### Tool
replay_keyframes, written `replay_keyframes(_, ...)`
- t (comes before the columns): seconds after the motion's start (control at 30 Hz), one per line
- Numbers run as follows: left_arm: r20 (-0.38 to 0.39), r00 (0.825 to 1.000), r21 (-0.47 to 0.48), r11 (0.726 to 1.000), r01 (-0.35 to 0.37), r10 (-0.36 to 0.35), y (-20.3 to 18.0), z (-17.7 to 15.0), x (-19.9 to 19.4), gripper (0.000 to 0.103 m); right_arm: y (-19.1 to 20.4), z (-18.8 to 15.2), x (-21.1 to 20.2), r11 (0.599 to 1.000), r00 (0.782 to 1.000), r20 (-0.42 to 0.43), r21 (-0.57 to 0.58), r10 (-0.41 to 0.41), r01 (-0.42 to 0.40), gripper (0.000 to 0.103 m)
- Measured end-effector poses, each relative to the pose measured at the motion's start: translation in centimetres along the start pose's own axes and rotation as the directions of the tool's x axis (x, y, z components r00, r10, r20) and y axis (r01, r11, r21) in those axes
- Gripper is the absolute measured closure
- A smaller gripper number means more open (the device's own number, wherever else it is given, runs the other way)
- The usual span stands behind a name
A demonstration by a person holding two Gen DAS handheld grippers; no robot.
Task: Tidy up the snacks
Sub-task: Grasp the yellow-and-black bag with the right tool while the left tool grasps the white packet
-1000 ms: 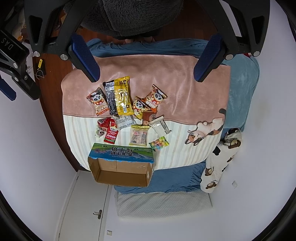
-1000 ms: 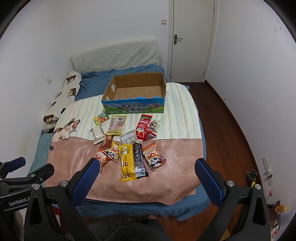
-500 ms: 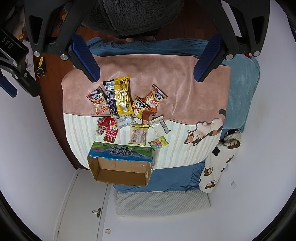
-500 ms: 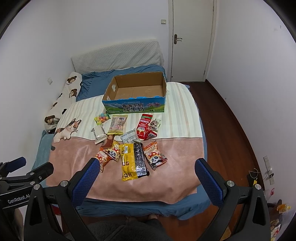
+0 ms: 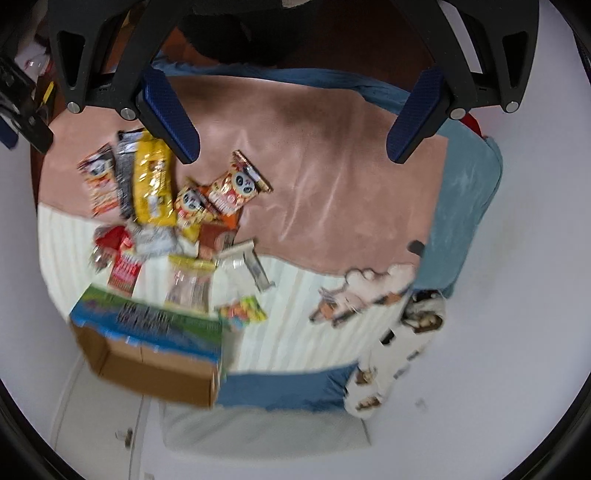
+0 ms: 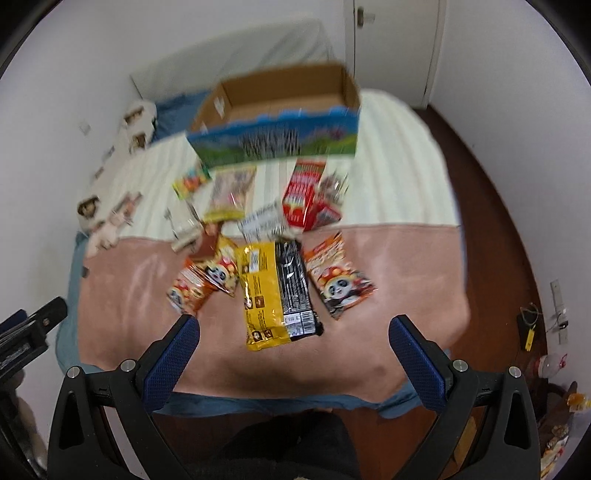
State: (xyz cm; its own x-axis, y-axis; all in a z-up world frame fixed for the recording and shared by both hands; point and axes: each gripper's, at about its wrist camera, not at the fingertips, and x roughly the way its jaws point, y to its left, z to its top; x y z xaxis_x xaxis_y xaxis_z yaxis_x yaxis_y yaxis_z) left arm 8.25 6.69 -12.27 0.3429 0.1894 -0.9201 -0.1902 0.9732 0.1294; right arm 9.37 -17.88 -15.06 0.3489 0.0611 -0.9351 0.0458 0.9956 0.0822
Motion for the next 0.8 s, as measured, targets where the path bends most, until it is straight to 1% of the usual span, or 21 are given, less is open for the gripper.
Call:
replay_keyframes(0.1,-0.037,0.999,0.072,0.997,-0.018,0.021,-0.7,-0.1,3.9,0.000,0.9,0.9,6.3,1.000,0.997,-0.082,-0.015,0.010,-0.011,0.000)
replay_keyframes(0.13,-0.044,0.999,0.099,0.995,-0.023,0.028,-1.0,0.0,5.2,0.000,1.1,1.1,8.0,1.000,0.996,-0.090,-0.017,0.012,-0.014,0.000)
replay_keyframes(0.23,-0.068,0.996,0.197,0.979,-0.043,0.057,-2.5,0.7,8.9,0.000,2.0,2.0,13.6,1.000,0.988,-0.154,-0.018,0.005,-0.008,0.000)
replay_keyframes(0.3,-0.069,0.995,0.237,0.970,-0.056,0.075,-3.0,1.1,10.7,0.000,2.4,2.5,16.7,1.000,0.983,-0.184,-0.021,0.005,-0.009,0.000)
replay_keyframes(0.37,-0.088,0.993,0.257,0.965,-0.052,0.077,-3.2,1.6,12.4,0.000,2.9,2.8,19.5,1.000,0.973,-0.229,-0.026,-0.008,0.002,0.000)
replay_keyframes(0.47,-0.121,0.989,0.256,0.965,-0.052,0.085,-3.1,2.4,14.4,0.000,3.4,2.7,22.7,1.000,0.956,-0.293,-0.029,-0.009,0.001,0.000)
replay_keyframes(0.53,-0.148,0.986,0.231,0.972,-0.037,0.073,-2.6,2.9,15.4,0.000,3.8,2.4,24.6,0.999,0.945,-0.326,-0.039,-0.041,0.030,0.000)
replay_keyframes(0.57,-0.162,0.985,0.217,0.976,-0.032,0.068,-2.4,3.1,15.7,0.000,3.9,2.3,25.5,0.998,0.936,-0.349,-0.044,-0.049,0.036,0.000)
replay_keyframes(0.6,-0.172,0.983,0.203,0.979,-0.022,0.058,-2.2,3.2,15.9,0.000,3.9,2.1,26.1,0.998,0.932,-0.359,-0.036,-0.051,0.041,0.000)
replay_keyframes(0.63,-0.181,0.983,0.192,0.981,-0.010,0.045,-2.1,3.4,16.1,0.000,3.7,2.0,26.4,0.999,0.932,-0.360,-0.021,-0.052,0.048,0.002)
replay_keyframes(0.7,-0.199,0.980,0.163,0.987,0.017,0.016,-1.7,3.8,16.3,0.000,3.5,1.9,26.7,0.998,0.935,-0.349,-0.004,-0.066,0.069,0.011)
replay_keyframes(0.8,-0.218,0.975,0.102,0.993,0.065,-0.042,-1.0,4.9,16.4,0.000,2.9,1.9,26.4,0.997,0.936,-0.349,0.046,-0.044,0.064,0.012)
